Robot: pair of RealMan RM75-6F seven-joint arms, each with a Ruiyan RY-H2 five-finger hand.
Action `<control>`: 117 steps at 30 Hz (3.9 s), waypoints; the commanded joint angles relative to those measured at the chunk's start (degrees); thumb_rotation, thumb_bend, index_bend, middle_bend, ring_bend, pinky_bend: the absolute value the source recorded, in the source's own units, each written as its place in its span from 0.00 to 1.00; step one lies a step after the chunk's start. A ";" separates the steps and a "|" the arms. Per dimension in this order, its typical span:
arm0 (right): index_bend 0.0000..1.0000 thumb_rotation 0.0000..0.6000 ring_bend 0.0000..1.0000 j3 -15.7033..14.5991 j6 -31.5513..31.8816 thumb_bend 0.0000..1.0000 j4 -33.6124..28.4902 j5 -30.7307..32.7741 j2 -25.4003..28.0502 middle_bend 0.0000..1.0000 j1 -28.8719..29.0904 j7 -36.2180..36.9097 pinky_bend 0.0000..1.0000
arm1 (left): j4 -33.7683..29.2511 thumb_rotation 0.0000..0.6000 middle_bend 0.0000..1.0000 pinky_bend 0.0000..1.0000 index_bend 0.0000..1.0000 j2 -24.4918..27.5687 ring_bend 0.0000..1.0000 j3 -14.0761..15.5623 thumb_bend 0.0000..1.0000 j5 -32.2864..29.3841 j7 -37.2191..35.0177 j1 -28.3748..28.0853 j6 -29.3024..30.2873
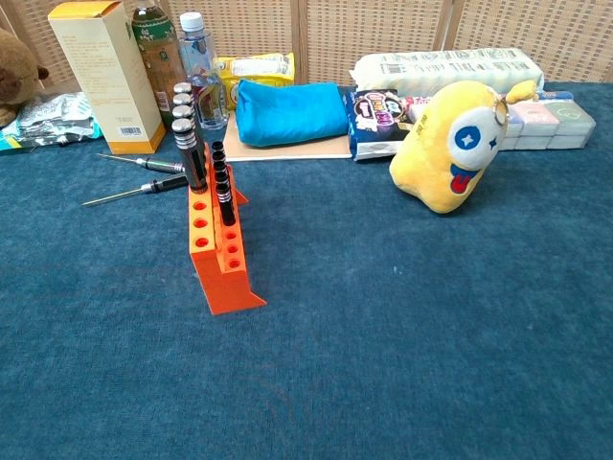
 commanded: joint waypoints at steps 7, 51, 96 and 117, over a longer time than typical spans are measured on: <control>0.09 1.00 0.01 0.24 -0.08 0.00 0.07 0.85 0.49 0.05 -0.07 0.95 0.00 | 3.02 1.00 0.44 0.39 0.77 -1.82 0.31 -1.42 0.33 -0.13 -5.52 -0.60 -0.97; 0.09 1.00 0.01 2.19 -10.95 0.00 4.93 11.24 -1.58 0.05 4.14 1.01 0.00 | 3.05 1.00 1.00 1.00 0.16 -10.45 1.00 -15.06 0.26 -55.59 31.62 -43.26 -41.21; 0.09 1.00 0.01 2.59 -10.90 0.00 5.11 12.21 -1.18 0.05 3.97 1.64 0.00 | 25.40 1.00 1.00 1.00 0.13 -25.12 1.00 -8.89 0.18 -76.38 32.17 -65.74 -51.21; 0.09 1.00 0.01 2.63 -10.86 0.00 5.08 12.02 -0.85 0.05 3.86 2.41 0.00 | 29.01 1.00 1.00 1.00 0.13 -27.31 1.00 -7.29 0.18 -78.17 30.52 -67.73 -52.26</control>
